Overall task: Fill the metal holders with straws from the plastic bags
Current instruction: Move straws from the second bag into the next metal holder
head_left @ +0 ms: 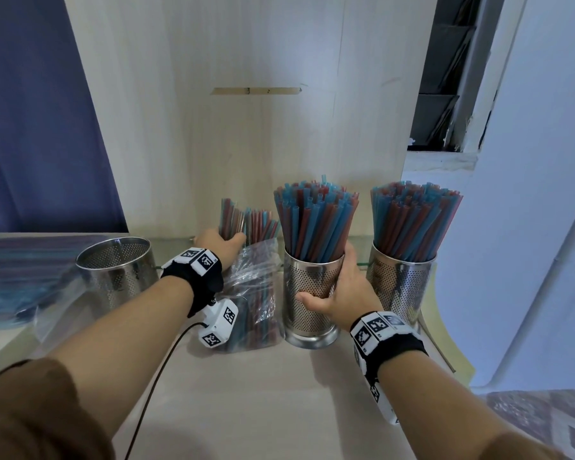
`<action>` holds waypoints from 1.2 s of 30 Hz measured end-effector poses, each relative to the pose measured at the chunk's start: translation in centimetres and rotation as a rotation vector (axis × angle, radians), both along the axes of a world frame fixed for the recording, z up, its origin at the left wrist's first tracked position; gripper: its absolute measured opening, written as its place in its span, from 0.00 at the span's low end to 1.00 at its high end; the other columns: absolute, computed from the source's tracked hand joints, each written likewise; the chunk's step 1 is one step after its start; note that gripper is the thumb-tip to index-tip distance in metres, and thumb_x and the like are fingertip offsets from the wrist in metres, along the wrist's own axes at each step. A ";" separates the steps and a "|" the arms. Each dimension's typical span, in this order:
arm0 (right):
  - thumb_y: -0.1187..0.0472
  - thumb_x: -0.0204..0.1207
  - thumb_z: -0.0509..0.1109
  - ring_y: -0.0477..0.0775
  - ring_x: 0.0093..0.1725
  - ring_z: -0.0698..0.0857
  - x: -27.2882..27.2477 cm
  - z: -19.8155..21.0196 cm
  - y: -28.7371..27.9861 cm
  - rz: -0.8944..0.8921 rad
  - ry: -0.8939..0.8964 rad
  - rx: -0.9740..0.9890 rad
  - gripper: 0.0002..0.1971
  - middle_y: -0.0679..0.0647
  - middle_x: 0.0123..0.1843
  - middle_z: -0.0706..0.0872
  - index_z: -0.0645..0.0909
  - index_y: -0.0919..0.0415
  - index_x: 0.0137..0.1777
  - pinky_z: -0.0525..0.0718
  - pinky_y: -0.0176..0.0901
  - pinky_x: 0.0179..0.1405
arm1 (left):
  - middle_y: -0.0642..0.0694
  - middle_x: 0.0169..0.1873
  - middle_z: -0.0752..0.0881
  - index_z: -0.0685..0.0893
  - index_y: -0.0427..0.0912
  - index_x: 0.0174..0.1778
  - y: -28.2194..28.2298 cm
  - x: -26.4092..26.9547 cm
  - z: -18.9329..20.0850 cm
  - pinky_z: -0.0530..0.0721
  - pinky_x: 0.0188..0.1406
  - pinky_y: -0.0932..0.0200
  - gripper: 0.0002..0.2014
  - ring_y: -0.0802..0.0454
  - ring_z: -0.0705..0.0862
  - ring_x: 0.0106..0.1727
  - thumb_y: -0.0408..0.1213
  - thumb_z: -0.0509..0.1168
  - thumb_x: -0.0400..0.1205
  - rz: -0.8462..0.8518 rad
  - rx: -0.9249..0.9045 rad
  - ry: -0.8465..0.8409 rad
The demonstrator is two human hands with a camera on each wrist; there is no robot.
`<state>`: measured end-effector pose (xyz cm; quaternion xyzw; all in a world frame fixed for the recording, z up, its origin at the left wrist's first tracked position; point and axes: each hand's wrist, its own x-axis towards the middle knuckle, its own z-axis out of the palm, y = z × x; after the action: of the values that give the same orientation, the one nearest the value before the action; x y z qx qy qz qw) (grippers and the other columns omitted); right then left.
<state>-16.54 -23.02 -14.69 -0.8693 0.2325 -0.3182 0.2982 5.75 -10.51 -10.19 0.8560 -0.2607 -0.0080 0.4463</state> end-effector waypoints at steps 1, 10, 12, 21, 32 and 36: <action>0.44 0.59 0.87 0.53 0.67 0.83 0.0 0.0 0.0 0.000 0.002 -0.003 0.61 0.51 0.72 0.80 0.48 0.51 0.84 0.78 0.40 0.66 | 0.45 0.27 0.79 0.77 0.44 0.31 0.0 0.0 0.0 0.77 0.34 0.56 0.13 0.43 0.78 0.31 0.45 0.65 0.81 -0.004 -0.020 0.009; 0.42 0.59 0.86 0.55 0.70 0.81 0.1 -0.2 -0.2 -0.003 0.010 -0.016 0.63 0.52 0.74 0.78 0.47 0.52 0.85 0.79 0.44 0.70 | 0.46 0.36 0.86 0.88 0.42 0.49 0.8 0.4 1.3 0.78 0.31 0.60 0.10 0.50 0.82 0.33 0.40 0.63 0.83 -0.022 -0.336 0.030; 0.42 0.59 0.86 0.55 0.70 0.81 0.2 -0.2 -0.2 -0.007 0.014 -0.018 0.63 0.53 0.74 0.78 0.47 0.53 0.85 0.78 0.44 0.69 | 0.49 0.37 0.87 0.89 0.41 0.46 1.2 0.7 2.2 0.78 0.37 0.60 0.11 0.54 0.84 0.38 0.37 0.60 0.83 -0.016 -0.421 -0.006; 0.41 0.58 0.86 0.56 0.71 0.81 0.4 -0.3 -0.4 0.004 0.018 -0.011 0.62 0.53 0.76 0.77 0.47 0.51 0.84 0.79 0.47 0.71 | 0.51 0.27 0.82 0.71 0.43 0.50 3.9 0.6 7.8 0.83 0.37 0.57 0.04 0.54 0.82 0.28 0.36 0.56 0.82 0.162 -0.863 -0.165; 0.43 0.59 0.87 0.54 0.69 0.82 0.1 -0.1 -0.1 0.020 -0.002 0.007 0.59 0.49 0.74 0.79 0.50 0.50 0.83 0.77 0.41 0.67 | 0.57 0.18 0.71 0.71 0.44 0.43 6.0 -5.5 14.7 0.76 0.28 0.55 0.06 0.56 0.70 0.20 0.36 0.58 0.86 -0.097 -1.197 -0.135; 0.45 0.59 0.87 0.51 0.66 0.83 0.0 0.0 -0.1 0.030 -0.020 0.014 0.57 0.47 0.71 0.80 0.52 0.48 0.81 0.77 0.38 0.64 | 0.55 0.17 0.68 0.69 0.43 0.39 5.2 -8.5 15.4 0.71 0.22 0.59 0.11 0.57 0.66 0.18 0.37 0.58 0.88 -0.238 -1.255 -0.018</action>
<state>-16.57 -23.08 -14.73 -0.8675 0.2185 -0.3206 0.3112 -2.72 -5.31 5.19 0.3970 -0.3130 0.1038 0.8566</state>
